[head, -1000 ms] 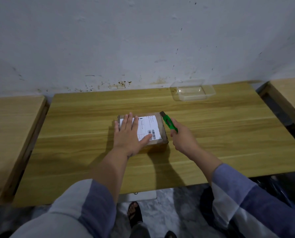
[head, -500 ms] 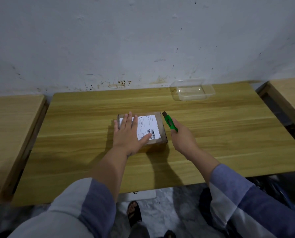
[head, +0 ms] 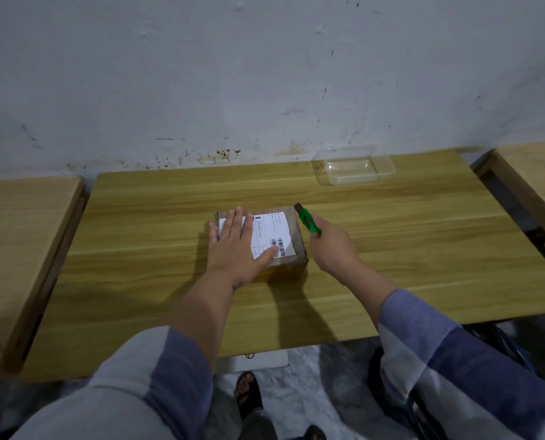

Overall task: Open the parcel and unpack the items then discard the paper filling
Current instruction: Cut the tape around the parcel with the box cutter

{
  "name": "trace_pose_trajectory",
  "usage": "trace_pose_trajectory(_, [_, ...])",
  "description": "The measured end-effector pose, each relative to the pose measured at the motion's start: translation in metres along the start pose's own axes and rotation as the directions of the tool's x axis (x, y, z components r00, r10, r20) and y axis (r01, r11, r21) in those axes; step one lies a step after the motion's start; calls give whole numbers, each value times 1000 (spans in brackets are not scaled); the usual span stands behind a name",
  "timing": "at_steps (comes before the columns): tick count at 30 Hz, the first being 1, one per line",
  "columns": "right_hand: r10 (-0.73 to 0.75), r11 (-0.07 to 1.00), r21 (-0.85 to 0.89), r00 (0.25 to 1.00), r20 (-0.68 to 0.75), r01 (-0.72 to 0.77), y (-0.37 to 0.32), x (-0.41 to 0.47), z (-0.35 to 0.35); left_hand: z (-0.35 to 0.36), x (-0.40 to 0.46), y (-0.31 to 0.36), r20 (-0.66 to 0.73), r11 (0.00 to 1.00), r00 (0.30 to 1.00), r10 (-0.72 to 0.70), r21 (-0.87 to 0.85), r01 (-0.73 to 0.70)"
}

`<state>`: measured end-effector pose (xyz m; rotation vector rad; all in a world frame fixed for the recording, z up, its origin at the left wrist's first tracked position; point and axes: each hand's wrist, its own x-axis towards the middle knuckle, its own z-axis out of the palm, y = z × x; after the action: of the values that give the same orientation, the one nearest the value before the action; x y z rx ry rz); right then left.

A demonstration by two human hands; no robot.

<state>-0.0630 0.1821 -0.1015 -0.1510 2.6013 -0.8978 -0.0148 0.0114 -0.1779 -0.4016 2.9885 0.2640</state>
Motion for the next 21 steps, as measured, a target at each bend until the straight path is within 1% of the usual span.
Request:
trace_pose_trajectory(2, [1,1000,-14,1000,1,-1,-1,3,-3,0,0,0,-2,1000,1000,-3,4,3])
trace_pose_trajectory(6, [25,1000,17,1000,2,-25,1,5,-8,1,0,1,3,1000,1000,-15,20,15])
trace_pose_trajectory(11, [-49,995,-86,999,8,49,-1,-3,-8,1,-4,5,3,999,1000,-16,31,16])
trace_pose_trajectory(15, [-58,979,-192,998,39,64,-2,-8,-10,1,-3,5,13,999,1000,-27,39,27])
trace_pose_trajectory(21, [-53,976,-208,998,44,61,-1,-18,-9,1,-3,6,15,999,1000,-25,39,25])
